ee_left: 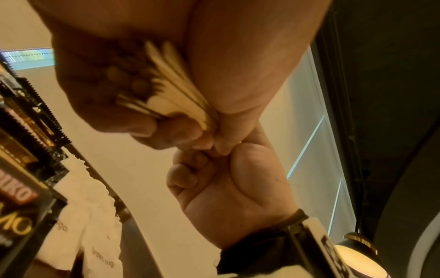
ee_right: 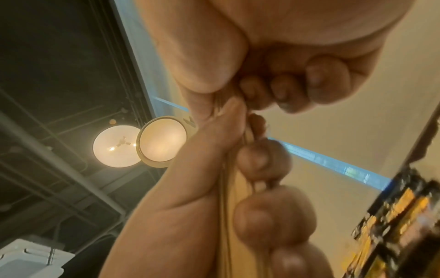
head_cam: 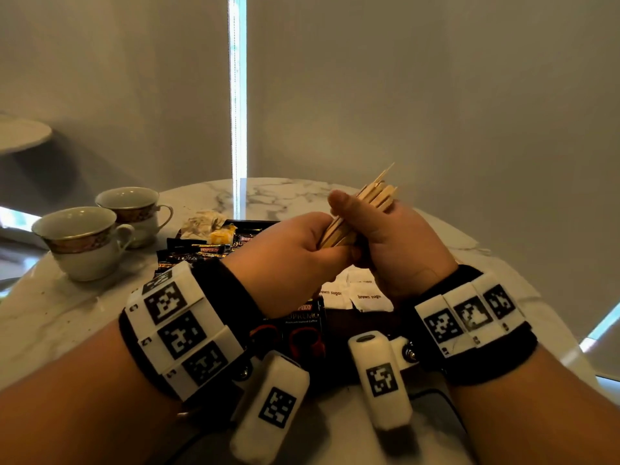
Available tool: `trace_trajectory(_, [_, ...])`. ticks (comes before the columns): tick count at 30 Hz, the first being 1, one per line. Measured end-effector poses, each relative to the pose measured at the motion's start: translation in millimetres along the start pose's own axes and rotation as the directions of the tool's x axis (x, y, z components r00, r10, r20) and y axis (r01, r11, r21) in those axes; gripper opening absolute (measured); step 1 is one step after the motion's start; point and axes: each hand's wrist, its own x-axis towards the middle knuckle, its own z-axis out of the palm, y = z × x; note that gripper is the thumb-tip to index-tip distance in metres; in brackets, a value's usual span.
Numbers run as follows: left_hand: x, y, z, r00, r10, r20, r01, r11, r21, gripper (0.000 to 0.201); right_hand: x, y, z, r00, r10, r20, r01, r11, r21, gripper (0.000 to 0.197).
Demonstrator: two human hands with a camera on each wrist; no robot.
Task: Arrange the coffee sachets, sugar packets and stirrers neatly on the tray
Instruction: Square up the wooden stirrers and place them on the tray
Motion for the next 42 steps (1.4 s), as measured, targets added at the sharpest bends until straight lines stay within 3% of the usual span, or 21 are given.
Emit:
trace_trajectory(3, [0, -2, -2, 1.000, -0.028, 0.011, 0.028, 0.999, 0.019, 0.007, 3, -4, -13, 0.995, -0.011, -0.102, 0.012, 1.000, 0.004, 0.070])
trace_trajectory(7, [0, 0, -2, 0.997, -0.057, 0.044, 0.057, 0.998, 0.009, 0.009, 9, -15, -35, 0.959, -0.008, -0.284, 0.086, 0.960, 0.265, 0.060])
trace_trajectory(10, [0, 1, -2, 0.996, -0.074, 0.057, 0.073, 0.997, 0.011, 0.010, 11, -16, -42, 0.934, -0.087, -0.347, 0.173, 0.959, 0.226, 0.065])
trace_trajectory(12, [0, 2, -1, 0.995, -0.079, 0.059, 0.079, 0.997, 0.007, 0.011, 9, -14, -40, 0.944, -0.165, -0.286, 0.210, 0.969, 0.134, 0.073])
trace_trajectory(15, [-1, 3, 0, 0.994, -0.096, 0.060, 0.096, 0.995, -0.007, 0.013, 0, -7, -31, 0.967, -0.255, 0.012, 0.256, 0.966, -0.037, 0.093])
trace_trajectory(17, [0, 3, 0, 0.992, -0.108, 0.065, 0.110, 0.994, -0.024, 0.011, -3, -5, -29, 0.953, -0.275, 0.126, 0.292, 0.945, -0.145, 0.094])
trace_trajectory(22, [0, 3, -1, 0.993, -0.097, 0.072, 0.099, 0.995, -0.021, 0.011, 5, -11, -38, 0.981, -0.188, -0.055, 0.192, 0.978, 0.078, 0.080])
trace_trajectory(24, [-1, 2, 0, 0.993, -0.095, 0.075, 0.097, 0.995, -0.017, 0.014, 4, -9, -36, 0.982, -0.190, -0.008, 0.190, 0.980, 0.058, 0.078])
trace_trajectory(28, [1, 1, 1, 0.992, -0.106, 0.074, 0.106, 0.994, -0.006, 0.019, -5, -5, -28, 0.941, -0.276, 0.196, 0.317, 0.921, -0.228, 0.055])
trace_trajectory(33, [0, -1, 0, 0.995, -0.062, 0.079, 0.059, 0.998, 0.036, 0.017, -2, -11, -32, 0.971, -0.238, -0.010, 0.237, 0.970, -0.051, 0.057])
trace_trajectory(35, [0, -1, 1, 0.994, -0.048, 0.096, 0.043, 0.998, 0.053, 0.015, -5, -15, -31, 0.976, -0.211, 0.047, 0.216, 0.966, -0.142, 0.061])
trace_trajectory(37, [0, -1, 2, 0.993, -0.048, 0.107, 0.042, 0.997, 0.061, 0.011, -7, -15, -26, 0.972, -0.179, 0.149, 0.210, 0.953, -0.221, 0.050])
trace_trajectory(40, [0, 1, 3, 0.992, -0.065, 0.111, 0.059, 0.997, 0.053, 0.017, -3, -7, -19, 0.980, -0.165, 0.116, 0.175, 0.980, -0.090, 0.032])
trace_trajectory(42, [1, 1, 2, 0.990, -0.085, 0.111, 0.081, 0.996, 0.032, 0.036, -1, -4, -19, 0.986, -0.152, 0.063, 0.153, 0.988, -0.016, 0.027])
